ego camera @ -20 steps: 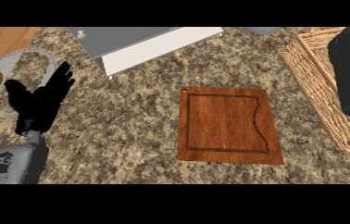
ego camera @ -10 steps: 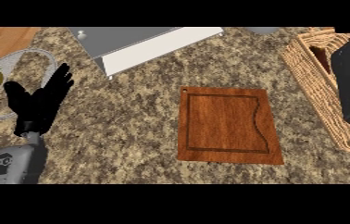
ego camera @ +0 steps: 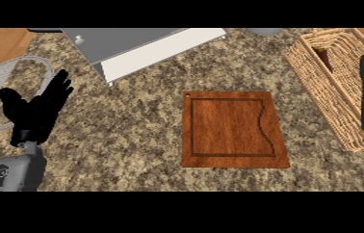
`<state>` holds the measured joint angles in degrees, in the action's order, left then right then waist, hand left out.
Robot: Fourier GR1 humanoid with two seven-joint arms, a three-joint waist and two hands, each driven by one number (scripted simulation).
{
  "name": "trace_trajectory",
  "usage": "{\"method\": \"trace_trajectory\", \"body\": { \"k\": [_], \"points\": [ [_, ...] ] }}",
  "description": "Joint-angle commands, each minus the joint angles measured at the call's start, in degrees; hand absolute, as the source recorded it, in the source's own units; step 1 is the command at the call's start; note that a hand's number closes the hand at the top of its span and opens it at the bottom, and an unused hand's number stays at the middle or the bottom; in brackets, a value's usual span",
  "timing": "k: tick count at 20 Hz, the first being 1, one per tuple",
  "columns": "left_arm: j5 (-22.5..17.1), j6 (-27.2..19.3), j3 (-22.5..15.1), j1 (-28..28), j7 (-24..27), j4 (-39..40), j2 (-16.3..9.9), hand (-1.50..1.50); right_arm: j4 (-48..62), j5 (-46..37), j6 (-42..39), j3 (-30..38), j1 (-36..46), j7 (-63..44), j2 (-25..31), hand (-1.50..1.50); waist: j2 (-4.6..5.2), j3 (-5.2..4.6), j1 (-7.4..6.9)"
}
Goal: Pick the sweet potato from the cutting board and place it in the basket
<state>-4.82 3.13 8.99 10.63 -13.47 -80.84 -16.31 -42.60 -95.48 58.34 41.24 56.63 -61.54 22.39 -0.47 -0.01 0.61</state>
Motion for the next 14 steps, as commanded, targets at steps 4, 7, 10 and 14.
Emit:
{"method": "trace_trajectory", "body": {
  "k": [4,7,10,14],
  "points": [
    [-0.38,0.03,1.48,-2.6,0.61,0.14,-0.49,0.0,-22.1,4.08,-0.13,-0.39,-7.59,-3.46,-8.12,-1.5,-1.16,-0.1,2.43],
    [0.17,-1.43,1.74,-1.09,-0.49,1.17,-0.24,0.0,-31.82,8.13,-4.08,-2.94,-13.38,-1.95,-13.63,-1.5,-1.56,-0.12,3.86],
    [1.09,-2.36,1.87,-2.4,0.46,0.84,-0.14,0.0,-38.98,13.31,-9.61,-6.55,-21.02,0.33,-15.62,-1.5,-1.96,-0.11,5.3],
    [-0.5,-1.03,3.44,-1.5,-1.06,0.67,-1.96,0.0,-53.15,17.27,-14.13,-10.46,-31.02,0.21,-19.17,-1.5,-1.46,-0.08,4.84]
  ]
}}
